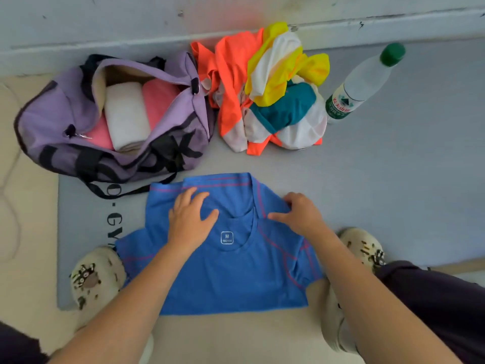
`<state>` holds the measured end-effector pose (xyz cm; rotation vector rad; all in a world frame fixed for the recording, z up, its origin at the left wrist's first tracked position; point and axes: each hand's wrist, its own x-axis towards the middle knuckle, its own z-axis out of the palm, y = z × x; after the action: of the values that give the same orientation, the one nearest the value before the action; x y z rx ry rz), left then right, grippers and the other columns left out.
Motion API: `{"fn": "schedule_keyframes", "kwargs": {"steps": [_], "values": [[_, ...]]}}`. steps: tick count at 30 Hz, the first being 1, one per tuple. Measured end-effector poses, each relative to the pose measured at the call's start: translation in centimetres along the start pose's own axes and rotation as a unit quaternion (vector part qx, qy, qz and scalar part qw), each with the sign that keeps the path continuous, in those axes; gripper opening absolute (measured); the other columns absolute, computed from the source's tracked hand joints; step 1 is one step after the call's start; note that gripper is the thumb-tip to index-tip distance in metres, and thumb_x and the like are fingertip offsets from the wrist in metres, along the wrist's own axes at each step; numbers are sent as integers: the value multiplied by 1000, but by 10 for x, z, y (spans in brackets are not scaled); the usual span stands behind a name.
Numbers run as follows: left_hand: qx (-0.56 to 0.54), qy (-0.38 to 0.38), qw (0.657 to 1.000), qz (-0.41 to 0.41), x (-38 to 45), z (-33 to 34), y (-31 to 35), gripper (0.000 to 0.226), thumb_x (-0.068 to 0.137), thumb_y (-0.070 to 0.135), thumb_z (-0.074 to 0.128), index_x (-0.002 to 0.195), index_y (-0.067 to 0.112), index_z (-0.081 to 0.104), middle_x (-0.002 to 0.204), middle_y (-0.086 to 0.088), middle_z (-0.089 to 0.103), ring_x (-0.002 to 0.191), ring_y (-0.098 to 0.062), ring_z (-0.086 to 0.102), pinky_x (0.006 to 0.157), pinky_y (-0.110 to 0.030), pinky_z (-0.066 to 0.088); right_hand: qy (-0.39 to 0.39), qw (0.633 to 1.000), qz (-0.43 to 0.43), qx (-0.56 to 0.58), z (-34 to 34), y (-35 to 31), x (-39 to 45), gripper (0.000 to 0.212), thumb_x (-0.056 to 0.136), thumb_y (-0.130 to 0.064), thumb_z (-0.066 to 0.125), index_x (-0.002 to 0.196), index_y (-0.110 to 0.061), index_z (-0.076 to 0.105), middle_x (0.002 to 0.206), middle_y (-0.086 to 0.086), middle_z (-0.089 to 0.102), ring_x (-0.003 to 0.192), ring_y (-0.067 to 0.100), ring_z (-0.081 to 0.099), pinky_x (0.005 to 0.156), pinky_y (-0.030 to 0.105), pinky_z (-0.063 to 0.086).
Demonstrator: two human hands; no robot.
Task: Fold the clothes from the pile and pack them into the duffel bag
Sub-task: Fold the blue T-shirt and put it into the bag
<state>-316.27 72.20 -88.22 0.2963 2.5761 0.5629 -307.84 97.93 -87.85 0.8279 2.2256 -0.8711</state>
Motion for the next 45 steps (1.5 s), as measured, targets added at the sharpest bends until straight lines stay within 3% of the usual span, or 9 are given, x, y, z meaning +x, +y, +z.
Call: {"fn": "schedule_keyframes", "kwargs": {"steps": [6, 9, 12, 15, 23, 31, 36, 40, 45], "values": [[17, -51, 998, 20, -32, 3, -28, 65, 91, 49, 58, 149, 31, 35, 159, 0, 22, 146, -22, 17, 113, -45, 29, 77, 996, 47, 28, -21, 27, -11, 37, 89, -25, 63, 59, -15, 44, 58, 3, 46, 67, 25, 46, 52, 34, 29], [-2, 20, 1000, 9, -25, -4, -24, 56, 93, 37, 60, 144, 20, 45, 143, -10, 40, 132, -30, 37, 103, -43, 40, 165, 982, 81, -44, -36, 28, -15, 20, 90, -32, 60, 84, -13, 56, 90, 12, 62, 85, 30, 53, 74, 38, 40], [14, 105, 992, -65, -12, -13, -24, 51, 91, 31, 64, 135, 8, 50, 133, -18, 46, 122, -37, 43, 91, -49, 44, 222, 961, 55, -158, -25, 13, -19, 59, 80, -45, 72, 123, -10, 50, 117, 13, 52, 109, 34, 49, 87, 46, 39], [-35, 99, 976, -188, 2, -19, -27, 57, 88, 39, 66, 130, 5, 47, 128, -18, 51, 118, -37, 47, 89, -48, 44, 247, 954, -51, -164, -4, -7, -18, 54, 82, -37, 73, 123, -8, 52, 116, 13, 52, 109, 33, 49, 88, 44, 38], [-58, 21, 978, -201, 28, -14, -36, 45, 87, 41, 67, 63, 13, 41, 67, -6, 51, 76, -36, 59, 61, -36, 40, 157, 967, -141, -142, 29, -20, -15, 46, 85, -33, 70, 126, -18, 58, 122, 5, 48, 115, 26, 45, 94, 42, 42], [-33, 114, 965, -236, 14, -13, -57, 36, 95, 34, 59, 73, 8, 46, 87, -14, 54, 73, -32, 49, 61, -38, 35, 179, 960, -73, -203, 26, 0, -15, 69, 86, -51, 63, 146, -27, 38, 151, 12, 31, 136, 33, 30, 99, 49, 39], [-2, 226, 960, -166, 1, -6, -26, 47, 85, 36, 70, 118, 8, 53, 117, -19, 53, 108, -38, 50, 84, -49, 41, 195, 963, -92, -164, 5, 0, 0, 70, 90, -41, 60, 149, -14, 33, 153, 9, 33, 139, 30, 30, 106, 47, 35], [64, 97, 993, 30, -12, 19, -1, 66, 82, 49, 70, 136, 16, 50, 141, -12, 45, 129, -33, 41, 98, -47, 37, 247, 963, -37, -104, -24, -1, 13, 73, 90, -33, 61, 149, -5, 27, 154, 14, 30, 139, 32, 31, 107, 47, 32], [146, -1, 988, 55, -19, 35, -15, 100, 76, 71, 62, 155, 26, 21, 165, -2, 8, 152, -25, 6, 117, -48, 20, 170, 970, -92, -145, -7, 0, 1, 66, 85, -39, 69, 140, -13, 43, 144, 8, 40, 133, 29, 37, 103, 44, 36]]}}
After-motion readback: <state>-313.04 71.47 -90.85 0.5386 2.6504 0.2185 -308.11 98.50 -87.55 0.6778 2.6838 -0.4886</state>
